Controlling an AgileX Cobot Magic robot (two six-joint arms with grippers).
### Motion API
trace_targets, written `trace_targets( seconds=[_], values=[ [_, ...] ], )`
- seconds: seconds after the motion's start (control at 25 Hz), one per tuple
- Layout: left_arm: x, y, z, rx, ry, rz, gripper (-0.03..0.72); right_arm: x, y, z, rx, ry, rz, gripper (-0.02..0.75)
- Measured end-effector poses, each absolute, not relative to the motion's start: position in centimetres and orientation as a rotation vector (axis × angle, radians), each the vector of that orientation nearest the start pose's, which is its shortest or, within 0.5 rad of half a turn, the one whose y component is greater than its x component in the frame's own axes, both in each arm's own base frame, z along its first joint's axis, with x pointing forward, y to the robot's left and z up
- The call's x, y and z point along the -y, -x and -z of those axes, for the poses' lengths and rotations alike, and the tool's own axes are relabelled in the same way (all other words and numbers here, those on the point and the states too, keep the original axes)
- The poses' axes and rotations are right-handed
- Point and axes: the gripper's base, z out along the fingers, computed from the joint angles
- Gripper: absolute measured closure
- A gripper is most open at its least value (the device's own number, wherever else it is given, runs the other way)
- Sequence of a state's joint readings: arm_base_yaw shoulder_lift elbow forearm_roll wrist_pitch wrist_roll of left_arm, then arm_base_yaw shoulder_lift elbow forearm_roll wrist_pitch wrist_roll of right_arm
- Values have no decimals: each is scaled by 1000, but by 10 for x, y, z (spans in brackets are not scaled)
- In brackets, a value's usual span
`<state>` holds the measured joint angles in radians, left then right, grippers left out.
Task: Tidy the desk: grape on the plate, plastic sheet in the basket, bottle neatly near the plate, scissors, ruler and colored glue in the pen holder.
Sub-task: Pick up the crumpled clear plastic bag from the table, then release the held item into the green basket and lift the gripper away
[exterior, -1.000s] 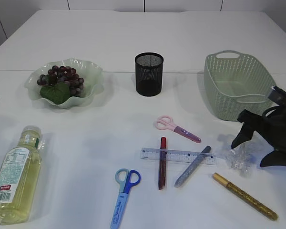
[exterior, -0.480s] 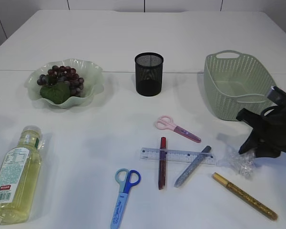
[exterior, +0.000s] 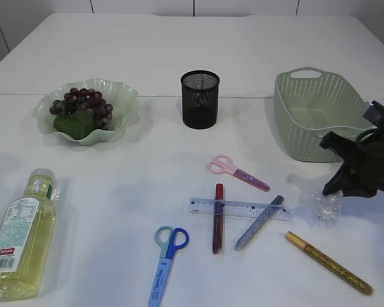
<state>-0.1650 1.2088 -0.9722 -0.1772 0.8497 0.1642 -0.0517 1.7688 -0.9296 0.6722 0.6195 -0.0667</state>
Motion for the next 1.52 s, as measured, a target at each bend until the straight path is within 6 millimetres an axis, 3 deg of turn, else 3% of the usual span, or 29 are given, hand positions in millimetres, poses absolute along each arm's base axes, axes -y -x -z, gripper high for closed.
trace_targets(
  seconds=[0.32, 0.6, 0.72, 1.0, 1.24, 1.36, 1.52],
  values=[
    [51, -231, -310, -2543, -321, 215, 303, -20, -318, -215, -2586, -588, -695, 701],
    [51, -231, -310, -2543, -321, 215, 303, -18, -360, -289, -2335, -410, -682, 701],
    [51, -231, -310, -2545, -322, 216, 303, -15, -383, -304, -2282, -354, -640, 700],
    [51, -230, -309, -2566, -323, 226, 303, -6, -429, -281, -2305, -281, -502, 696],
    [52, -229, -309, -2567, -319, 236, 303, 3, -448, -252, -2305, -254, -365, 640],
    [52, -229, -309, -2567, -318, 238, 303, 5, -451, -242, -2314, -245, -336, 549],
    [52, -229, -309, -2567, -315, 245, 303, 5, -452, -240, -2313, -244, -329, 332]
  ],
)
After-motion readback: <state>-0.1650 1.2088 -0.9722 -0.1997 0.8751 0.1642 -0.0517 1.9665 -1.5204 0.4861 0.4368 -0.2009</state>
